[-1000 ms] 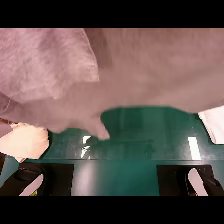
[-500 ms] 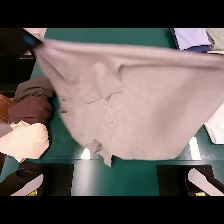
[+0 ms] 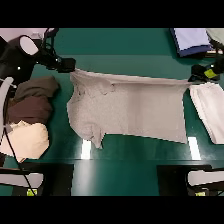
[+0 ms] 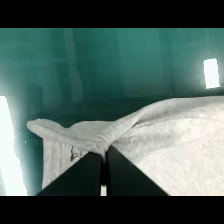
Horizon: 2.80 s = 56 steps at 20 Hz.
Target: Fold the shirts.
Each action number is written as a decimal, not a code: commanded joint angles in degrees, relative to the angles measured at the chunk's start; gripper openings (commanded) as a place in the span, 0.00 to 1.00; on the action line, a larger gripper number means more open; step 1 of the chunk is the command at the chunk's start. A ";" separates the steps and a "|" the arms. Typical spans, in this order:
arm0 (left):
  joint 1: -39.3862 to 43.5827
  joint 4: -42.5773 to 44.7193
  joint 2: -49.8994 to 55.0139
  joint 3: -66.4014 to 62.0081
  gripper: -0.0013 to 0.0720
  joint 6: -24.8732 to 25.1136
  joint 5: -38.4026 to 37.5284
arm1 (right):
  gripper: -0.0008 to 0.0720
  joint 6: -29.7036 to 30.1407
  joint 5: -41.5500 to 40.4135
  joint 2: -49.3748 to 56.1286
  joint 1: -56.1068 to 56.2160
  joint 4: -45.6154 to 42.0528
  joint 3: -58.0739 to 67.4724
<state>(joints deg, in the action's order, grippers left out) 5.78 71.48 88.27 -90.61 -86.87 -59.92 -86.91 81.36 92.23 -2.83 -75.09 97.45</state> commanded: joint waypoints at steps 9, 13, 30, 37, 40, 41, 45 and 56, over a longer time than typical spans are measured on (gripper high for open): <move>-2.91 -3.15 2.97 8.90 0.05 7.91 -3.78 | 0.03 1.09 -7.45 -2.03 1.57 0.52 -13.73; -2.91 -3.15 2.97 15.17 0.10 7.65 -1.84 | 0.14 1.05 -9.40 -3.41 1.57 0.57 -21.05; -4.11 -12.24 -30.93 58.58 0.76 -0.02 -7.02 | 0.57 1.31 -6.19 -34.42 1.57 0.57 -37.59; -2.29 -24.70 -30.95 63.76 0.76 6.32 5.73 | 0.57 1.31 -6.19 -35.54 1.62 3.08 -37.55; 3.06 -25.09 -29.75 63.76 0.76 5.25 10.45 | 0.57 1.31 -6.19 -35.56 1.62 4.96 -37.55; 3.41 -25.07 -29.77 63.69 0.76 4.02 10.38 | 0.57 1.33 -5.97 -35.56 1.62 4.92 -37.55; 3.39 -21.35 -30.32 60.30 0.05 3.26 5.88 | 0.57 1.38 -0.81 -35.56 1.55 0.76 -37.62; 3.39 -11.37 -34.12 52.22 0.05 1.75 -1.18 | 0.71 7.72 -2.38 -34.95 -24.92 3.17 -64.46</move>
<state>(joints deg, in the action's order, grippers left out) 9.15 58.98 54.48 -37.69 -85.03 -61.17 -82.94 80.84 55.66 -20.34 -77.47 39.40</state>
